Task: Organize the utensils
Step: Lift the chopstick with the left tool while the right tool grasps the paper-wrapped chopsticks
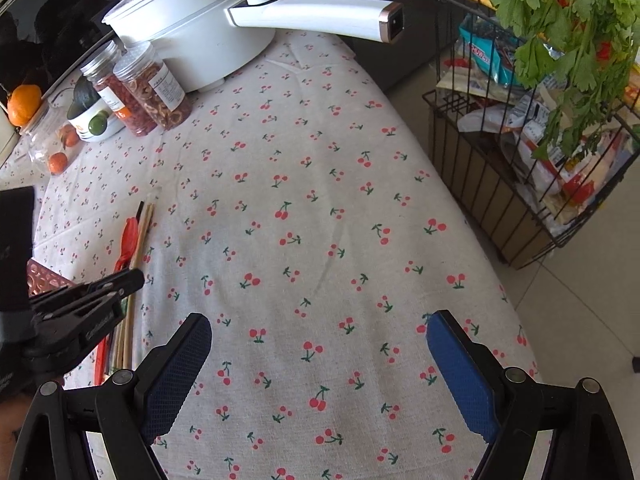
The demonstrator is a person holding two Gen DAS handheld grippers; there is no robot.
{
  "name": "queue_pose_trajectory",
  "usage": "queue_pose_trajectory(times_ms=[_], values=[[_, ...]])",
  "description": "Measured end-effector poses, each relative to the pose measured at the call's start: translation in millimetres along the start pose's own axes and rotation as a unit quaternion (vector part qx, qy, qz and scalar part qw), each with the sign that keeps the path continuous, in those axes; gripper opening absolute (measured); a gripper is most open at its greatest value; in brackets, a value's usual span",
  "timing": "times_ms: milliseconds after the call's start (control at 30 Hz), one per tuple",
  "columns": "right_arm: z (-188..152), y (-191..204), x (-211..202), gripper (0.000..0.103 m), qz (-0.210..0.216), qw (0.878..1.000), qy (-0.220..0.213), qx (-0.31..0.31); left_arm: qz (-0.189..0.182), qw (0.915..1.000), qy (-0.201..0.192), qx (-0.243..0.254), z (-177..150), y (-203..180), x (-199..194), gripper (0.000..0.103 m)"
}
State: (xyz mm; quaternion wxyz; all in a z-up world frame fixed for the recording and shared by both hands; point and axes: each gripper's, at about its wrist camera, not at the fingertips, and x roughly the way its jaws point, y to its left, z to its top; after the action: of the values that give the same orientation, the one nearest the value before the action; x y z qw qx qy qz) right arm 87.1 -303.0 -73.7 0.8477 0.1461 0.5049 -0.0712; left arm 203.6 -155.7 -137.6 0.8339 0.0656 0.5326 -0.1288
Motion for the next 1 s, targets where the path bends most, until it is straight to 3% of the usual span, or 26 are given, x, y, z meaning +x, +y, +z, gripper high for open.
queue_pose_trajectory(times_ms=[333,567,733,900,1000], values=[[-2,5,-1,0.091,0.022,0.998,0.002,0.065,-0.048,0.9943,-0.094,0.016,-51,34,-119,0.006],[1,24,3,0.091,0.023,0.997,-0.013,0.076,-0.078,0.9861,-0.146,-0.016,-86,78,-158,0.006],[4,54,25,0.091,0.023,0.999,0.002,0.042,-0.084,0.9817,-0.169,-0.027,-93,105,-177,0.006],[6,104,67,0.077,0.022,0.999,0.033,-0.020,-0.091,0.9798,-0.173,-0.041,-94,126,-182,0.006],[8,129,91,0.058,0.035,0.997,0.055,-0.031,-0.094,0.9782,-0.179,-0.050,-95,139,-186,0.006]])
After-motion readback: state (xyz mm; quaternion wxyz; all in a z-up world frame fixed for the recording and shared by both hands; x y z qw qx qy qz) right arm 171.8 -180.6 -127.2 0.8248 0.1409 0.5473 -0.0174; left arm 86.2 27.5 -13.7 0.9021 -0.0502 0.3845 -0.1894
